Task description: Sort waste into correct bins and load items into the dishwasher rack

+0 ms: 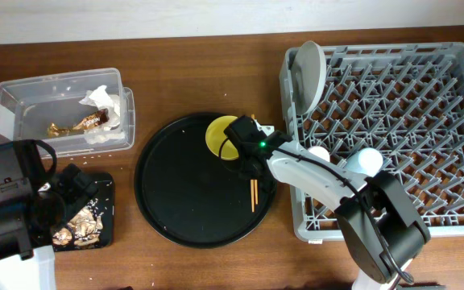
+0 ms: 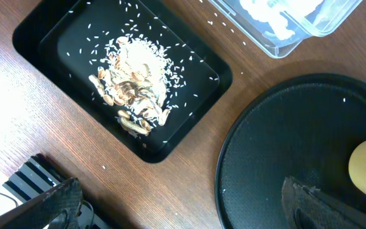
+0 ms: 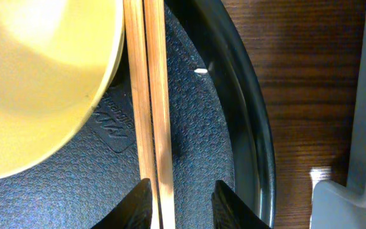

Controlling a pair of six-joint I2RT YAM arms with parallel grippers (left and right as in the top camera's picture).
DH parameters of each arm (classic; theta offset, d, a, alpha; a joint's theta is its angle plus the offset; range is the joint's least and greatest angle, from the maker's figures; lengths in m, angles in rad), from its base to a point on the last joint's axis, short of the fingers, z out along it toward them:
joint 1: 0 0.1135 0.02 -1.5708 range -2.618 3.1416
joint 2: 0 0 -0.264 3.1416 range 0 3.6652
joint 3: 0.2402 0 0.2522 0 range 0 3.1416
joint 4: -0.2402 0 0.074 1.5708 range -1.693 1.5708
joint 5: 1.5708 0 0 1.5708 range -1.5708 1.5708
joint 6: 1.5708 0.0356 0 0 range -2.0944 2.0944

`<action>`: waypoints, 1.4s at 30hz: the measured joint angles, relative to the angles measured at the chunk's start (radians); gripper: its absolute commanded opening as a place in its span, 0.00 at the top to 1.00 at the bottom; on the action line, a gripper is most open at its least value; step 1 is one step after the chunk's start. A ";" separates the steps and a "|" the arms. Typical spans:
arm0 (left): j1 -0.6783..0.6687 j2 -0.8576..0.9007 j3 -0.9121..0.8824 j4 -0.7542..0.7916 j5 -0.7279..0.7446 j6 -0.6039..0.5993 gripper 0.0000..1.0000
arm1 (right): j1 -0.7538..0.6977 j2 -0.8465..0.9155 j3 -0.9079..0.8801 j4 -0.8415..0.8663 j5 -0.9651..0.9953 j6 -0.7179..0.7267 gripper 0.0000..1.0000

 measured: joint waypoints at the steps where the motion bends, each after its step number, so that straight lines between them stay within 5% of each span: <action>1: 0.000 0.000 0.000 0.000 0.000 0.000 0.01 | 0.000 0.000 -0.004 0.004 0.000 0.000 0.67; 9: 0.000 0.000 0.000 0.000 0.000 0.000 0.01 | 0.000 0.005 -0.030 0.039 0.004 0.000 0.58; 15: 0.000 0.000 0.000 0.000 0.000 0.000 0.01 | 0.000 0.030 -0.030 0.042 0.005 0.000 0.60; 17: 0.000 0.000 0.000 0.000 0.000 0.000 0.01 | 0.000 0.030 -0.030 0.042 0.005 0.000 0.70; 27: 0.000 0.000 0.000 0.000 0.000 0.000 0.01 | 0.000 0.031 -0.031 0.030 0.005 0.000 0.80; 42: 0.000 0.000 0.000 0.000 0.000 0.000 0.01 | 0.006 0.004 -0.032 0.003 0.008 -0.002 0.72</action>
